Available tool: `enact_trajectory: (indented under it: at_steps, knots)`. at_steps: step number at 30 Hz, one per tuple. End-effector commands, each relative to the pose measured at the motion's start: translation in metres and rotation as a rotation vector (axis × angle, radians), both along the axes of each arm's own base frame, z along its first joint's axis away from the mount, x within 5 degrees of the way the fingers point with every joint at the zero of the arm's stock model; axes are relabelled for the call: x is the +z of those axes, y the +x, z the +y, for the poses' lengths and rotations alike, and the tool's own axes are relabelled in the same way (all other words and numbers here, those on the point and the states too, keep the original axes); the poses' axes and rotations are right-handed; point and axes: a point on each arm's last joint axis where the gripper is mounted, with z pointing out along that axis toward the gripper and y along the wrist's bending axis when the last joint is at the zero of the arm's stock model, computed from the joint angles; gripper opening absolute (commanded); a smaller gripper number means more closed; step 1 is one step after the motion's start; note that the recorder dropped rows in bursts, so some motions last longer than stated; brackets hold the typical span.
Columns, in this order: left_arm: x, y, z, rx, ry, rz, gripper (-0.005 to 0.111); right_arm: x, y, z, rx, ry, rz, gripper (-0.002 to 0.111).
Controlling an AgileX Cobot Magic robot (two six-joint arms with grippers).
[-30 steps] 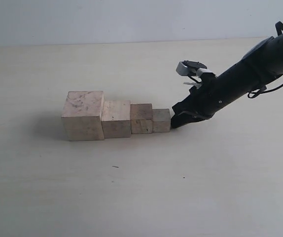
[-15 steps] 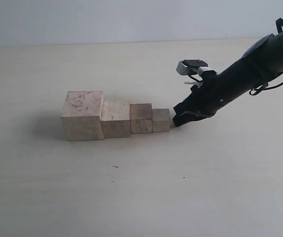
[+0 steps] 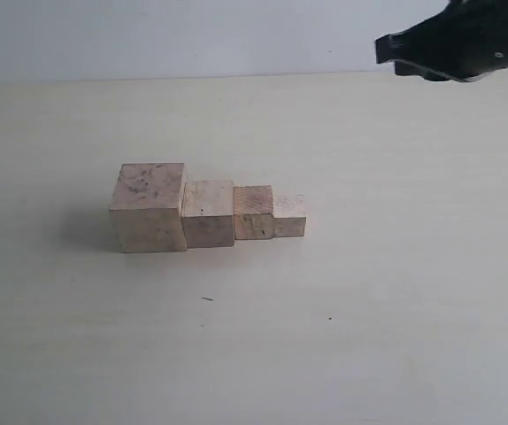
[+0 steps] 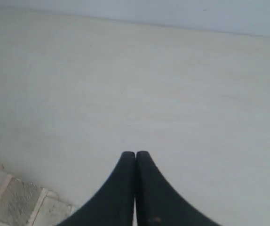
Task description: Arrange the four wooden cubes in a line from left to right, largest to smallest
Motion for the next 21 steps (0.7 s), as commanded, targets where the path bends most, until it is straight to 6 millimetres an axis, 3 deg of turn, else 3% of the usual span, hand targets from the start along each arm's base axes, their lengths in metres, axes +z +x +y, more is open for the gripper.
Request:
enact_trajectory:
  at_steps: [1, 4, 8, 21]
  knots:
    - [0.000, 0.000, 0.000, 0.000, -0.003, -0.015, 0.000, 0.018, -0.056, -0.027, -0.162, 0.119, -0.108, 0.000]
    - [0.000, 0.000, 0.000, 0.000, -0.003, -0.015, 0.000, 0.040, -0.099, -0.040, -0.164, 0.197, -0.180, 0.000]
    - [0.000, 0.000, 0.000, 0.000, -0.003, -0.015, 0.000, 0.079, -0.139, -0.053, -0.144, 0.280, -0.354, 0.000]
    - [0.000, 0.000, 0.000, 0.000, -0.003, -0.015, 0.000, 0.124, -0.216, -0.081, -0.113, 0.363, -0.689, 0.000]
